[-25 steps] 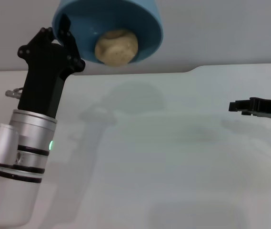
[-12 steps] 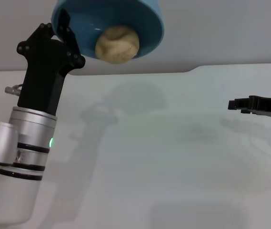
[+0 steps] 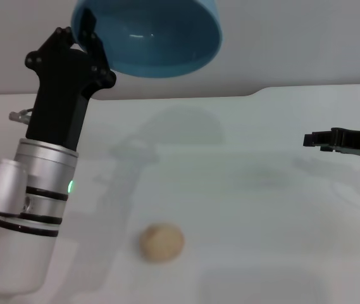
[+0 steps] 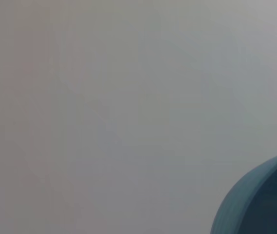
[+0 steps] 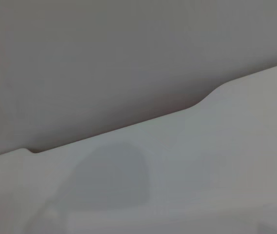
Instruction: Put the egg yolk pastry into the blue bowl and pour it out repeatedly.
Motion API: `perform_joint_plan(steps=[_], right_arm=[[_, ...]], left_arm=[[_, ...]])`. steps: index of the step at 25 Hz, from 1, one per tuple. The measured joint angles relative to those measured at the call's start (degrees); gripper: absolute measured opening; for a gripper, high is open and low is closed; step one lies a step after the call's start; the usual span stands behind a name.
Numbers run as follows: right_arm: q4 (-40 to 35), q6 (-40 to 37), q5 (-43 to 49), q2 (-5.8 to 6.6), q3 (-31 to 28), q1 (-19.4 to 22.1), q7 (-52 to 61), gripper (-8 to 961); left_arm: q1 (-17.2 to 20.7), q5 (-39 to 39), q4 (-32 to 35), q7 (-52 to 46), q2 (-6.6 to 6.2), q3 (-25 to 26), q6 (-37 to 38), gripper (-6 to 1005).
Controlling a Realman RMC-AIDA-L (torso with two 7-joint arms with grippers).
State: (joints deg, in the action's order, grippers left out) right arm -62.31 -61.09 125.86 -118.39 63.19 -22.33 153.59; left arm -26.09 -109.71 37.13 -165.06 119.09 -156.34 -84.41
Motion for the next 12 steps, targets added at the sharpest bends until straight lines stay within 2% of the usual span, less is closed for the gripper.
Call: perform_joint_plan(steps=[12], right_arm=[[-0.34,-0.81,-2.12,0.00,0.87,-0.11,-0.66,398]], left_arm=[[-1.79,0.18,-1.91,0.07,-0.10,1.54,4.62,-2]])
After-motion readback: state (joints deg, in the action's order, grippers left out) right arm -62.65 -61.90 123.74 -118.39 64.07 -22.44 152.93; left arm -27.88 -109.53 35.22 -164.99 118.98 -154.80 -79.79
